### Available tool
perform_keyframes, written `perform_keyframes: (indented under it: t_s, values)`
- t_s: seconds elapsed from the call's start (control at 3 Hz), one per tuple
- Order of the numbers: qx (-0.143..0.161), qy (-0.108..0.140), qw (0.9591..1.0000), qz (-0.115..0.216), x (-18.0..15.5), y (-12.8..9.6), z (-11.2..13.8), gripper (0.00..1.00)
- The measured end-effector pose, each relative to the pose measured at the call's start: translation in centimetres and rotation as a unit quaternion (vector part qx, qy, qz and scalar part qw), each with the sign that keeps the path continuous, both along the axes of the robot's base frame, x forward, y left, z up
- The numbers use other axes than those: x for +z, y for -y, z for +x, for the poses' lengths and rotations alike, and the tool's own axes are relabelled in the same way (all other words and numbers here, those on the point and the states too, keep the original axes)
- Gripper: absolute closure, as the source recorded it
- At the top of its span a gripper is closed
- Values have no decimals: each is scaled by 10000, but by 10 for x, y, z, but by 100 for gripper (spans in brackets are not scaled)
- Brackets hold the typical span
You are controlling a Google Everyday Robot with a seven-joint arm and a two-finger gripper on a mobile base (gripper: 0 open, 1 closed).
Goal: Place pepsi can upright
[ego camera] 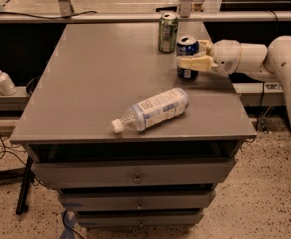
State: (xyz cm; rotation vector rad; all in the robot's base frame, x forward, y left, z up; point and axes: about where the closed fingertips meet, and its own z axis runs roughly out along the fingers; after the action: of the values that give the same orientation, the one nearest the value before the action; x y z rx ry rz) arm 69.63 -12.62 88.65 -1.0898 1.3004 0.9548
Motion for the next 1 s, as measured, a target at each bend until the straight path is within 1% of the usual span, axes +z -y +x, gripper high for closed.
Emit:
perform_keyframes:
  t_s: [0.33, 0.67, 1.0]
  values:
    - [-97, -7, 10000, -14, -2, 10, -3, 13]
    - [-178, 6, 9998, -49, 1, 19, -8, 0]
    - [-257, 75, 9996, -125, 10, 29, -11, 0]
